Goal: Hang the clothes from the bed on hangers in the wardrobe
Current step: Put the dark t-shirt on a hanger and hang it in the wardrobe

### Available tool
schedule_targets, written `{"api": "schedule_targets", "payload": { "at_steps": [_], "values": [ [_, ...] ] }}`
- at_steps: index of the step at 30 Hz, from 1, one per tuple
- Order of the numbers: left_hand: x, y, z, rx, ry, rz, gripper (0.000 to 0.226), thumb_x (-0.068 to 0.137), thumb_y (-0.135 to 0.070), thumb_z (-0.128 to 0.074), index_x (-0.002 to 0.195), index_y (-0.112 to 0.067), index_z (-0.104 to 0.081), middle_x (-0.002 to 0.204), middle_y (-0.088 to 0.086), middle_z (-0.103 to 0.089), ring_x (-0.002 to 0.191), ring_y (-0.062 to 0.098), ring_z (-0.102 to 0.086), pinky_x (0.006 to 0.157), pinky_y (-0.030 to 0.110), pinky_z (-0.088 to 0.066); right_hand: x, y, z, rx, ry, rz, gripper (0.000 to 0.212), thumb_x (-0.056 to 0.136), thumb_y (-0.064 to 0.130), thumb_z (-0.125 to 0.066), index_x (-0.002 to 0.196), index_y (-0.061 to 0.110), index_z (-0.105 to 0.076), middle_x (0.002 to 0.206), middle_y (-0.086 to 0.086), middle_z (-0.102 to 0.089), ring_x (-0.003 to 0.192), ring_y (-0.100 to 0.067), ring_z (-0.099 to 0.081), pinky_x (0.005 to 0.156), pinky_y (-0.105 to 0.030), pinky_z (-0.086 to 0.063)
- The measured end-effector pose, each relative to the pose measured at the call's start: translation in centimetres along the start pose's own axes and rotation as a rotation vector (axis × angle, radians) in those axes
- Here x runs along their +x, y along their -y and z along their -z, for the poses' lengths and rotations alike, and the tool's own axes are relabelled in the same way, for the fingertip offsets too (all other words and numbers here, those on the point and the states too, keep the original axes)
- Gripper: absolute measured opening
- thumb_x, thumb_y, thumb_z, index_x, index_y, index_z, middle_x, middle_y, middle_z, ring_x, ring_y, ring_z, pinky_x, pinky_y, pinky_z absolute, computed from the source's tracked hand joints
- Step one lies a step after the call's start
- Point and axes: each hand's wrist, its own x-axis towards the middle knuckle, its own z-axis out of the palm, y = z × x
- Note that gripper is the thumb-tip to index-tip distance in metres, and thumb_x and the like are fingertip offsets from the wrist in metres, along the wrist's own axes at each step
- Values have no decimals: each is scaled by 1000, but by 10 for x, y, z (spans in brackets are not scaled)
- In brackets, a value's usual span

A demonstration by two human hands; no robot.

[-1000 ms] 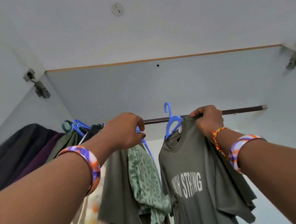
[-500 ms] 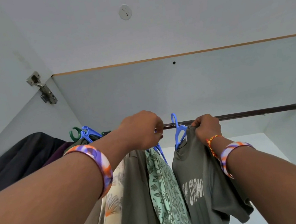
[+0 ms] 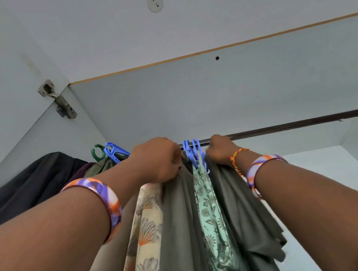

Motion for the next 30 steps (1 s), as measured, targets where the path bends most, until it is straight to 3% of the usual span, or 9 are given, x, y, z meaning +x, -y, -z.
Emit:
{"api": "schedule_targets", "payload": {
  "at_steps": [3,5,10,13,17,20,22,25,30],
  "values": [
    [-7,1,-4,18,81,0,23,84,-26,-53,103,-25,-65,106,-4,-62,102,19,-55,86,37,-48,-5,14,-16,43,9,41,37,95,13,-45,60,11,-32,83,-18,-49,92,-32,-49,62,-31,-27],
    [-12,1,-6,32,103,5,23,83,-25,-51,99,-22,-67,100,-3,-65,97,20,-58,83,39,-51,-6,15,-31,139,29,21,37,97,21,-44,63,10,-36,100,-26,-56,106,-35,-52,58,-31,-26],
    [-25,3,-16,69,167,31,19,81,-25,-50,91,-17,-65,93,-1,-64,92,20,-57,79,38,-51,-31,21,-70,223,-23,83,24,96,27,-43,109,7,-47,125,-22,-52,119,-33,-49,90,-31,-34],
    [-44,7,-24,19,201,74,11,80,-21,-50,79,-14,-58,84,-4,-61,88,18,-54,76,36,-50,-76,31,-97,317,-10,121,55,97,15,-38,146,5,-18,151,-17,-26,138,-30,-28,107,-35,-29],
    [-86,7,-27,-64,197,121,22,72,-28,-44,76,-15,-61,81,-4,-61,82,18,-56,70,42,-51,-152,49,-121,366,31,189,63,94,11,-33,150,14,-4,157,-6,-12,144,-19,-15,114,-37,-24],
    [-138,4,-26,-36,162,96,35,74,-35,-38,88,-19,-66,90,-6,-62,88,17,-56,71,42,-51,-213,61,-128,459,4,272,66,93,11,-28,150,20,4,159,5,0,145,-7,3,118,-30,-1],
    [-182,-3,-18,-3,104,119,36,77,-34,-41,99,-22,-67,102,-8,-62,98,14,-55,74,37,-52,-255,75,-134,542,-74,315,66,88,12,-21,151,19,-2,158,6,-7,144,-2,2,117,-26,1],
    [-257,-18,1,-11,3,165,36,81,-34,-43,103,-22,-68,108,-9,-64,98,11,-58,70,30,-53,-314,101,-152,691,-206,320,61,81,8,-29,141,12,-31,147,-3,-40,139,-10,-27,108,-33,-21],
    [-397,-25,48,98,310,331,28,80,-29,-46,97,-24,-68,94,-9,-67,79,16,-62,60,21,-47,-430,153,-163,965,-24,350,46,85,8,-36,127,6,-53,131,-9,-57,126,-16,-47,101,-32,-36]
  ]
}}
